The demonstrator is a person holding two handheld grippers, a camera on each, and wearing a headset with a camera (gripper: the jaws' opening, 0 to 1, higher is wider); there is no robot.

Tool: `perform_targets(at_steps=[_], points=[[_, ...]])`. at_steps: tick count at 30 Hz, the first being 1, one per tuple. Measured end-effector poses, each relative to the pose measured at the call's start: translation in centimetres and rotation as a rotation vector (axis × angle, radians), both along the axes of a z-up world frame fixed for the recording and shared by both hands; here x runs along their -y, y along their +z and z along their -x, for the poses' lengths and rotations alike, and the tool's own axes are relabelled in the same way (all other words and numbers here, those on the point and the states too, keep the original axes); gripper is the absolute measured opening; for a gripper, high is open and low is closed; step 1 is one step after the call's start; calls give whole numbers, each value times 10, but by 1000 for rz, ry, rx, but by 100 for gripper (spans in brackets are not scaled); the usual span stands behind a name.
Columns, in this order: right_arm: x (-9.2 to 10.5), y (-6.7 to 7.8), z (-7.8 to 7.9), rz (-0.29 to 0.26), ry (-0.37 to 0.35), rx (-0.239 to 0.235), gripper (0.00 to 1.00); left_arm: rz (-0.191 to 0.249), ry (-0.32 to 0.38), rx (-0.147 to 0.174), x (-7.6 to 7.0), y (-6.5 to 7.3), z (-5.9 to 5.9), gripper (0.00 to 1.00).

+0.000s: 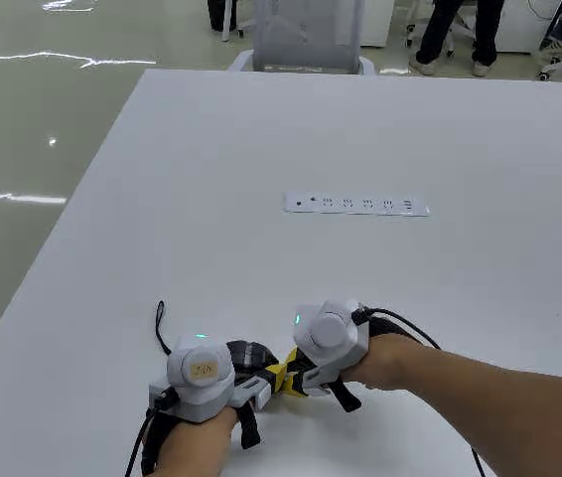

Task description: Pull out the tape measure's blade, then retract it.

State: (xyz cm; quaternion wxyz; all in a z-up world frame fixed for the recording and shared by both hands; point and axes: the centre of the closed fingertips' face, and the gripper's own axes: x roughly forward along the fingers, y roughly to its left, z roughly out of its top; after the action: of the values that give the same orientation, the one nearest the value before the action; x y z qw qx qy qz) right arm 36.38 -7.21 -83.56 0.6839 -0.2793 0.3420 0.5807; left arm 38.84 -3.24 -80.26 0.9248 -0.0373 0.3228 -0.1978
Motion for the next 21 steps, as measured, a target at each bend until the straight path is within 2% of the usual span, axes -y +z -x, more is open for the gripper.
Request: perform_targets(at_steps=[3,5,7,12,19,21], points=[[2,1,-1,-2,-14,19,17,0,-1,1,0,0,0,60],[6,1,-7,11,-57,33,23,3,-6,-1,0,0,0,61],[8,1,-8,16,-57,32,30,4,-12,0,1,0,0,61],[23,2,-5,32,-66,30,38,5,-23,-13,1,-1,1,61],[40,17,1,2,-130,52,56,-1,-19,-25,2,-1,1,62],[42,25,2,-26,-158,61,63,1,-25,-29,2,0,1,62]])
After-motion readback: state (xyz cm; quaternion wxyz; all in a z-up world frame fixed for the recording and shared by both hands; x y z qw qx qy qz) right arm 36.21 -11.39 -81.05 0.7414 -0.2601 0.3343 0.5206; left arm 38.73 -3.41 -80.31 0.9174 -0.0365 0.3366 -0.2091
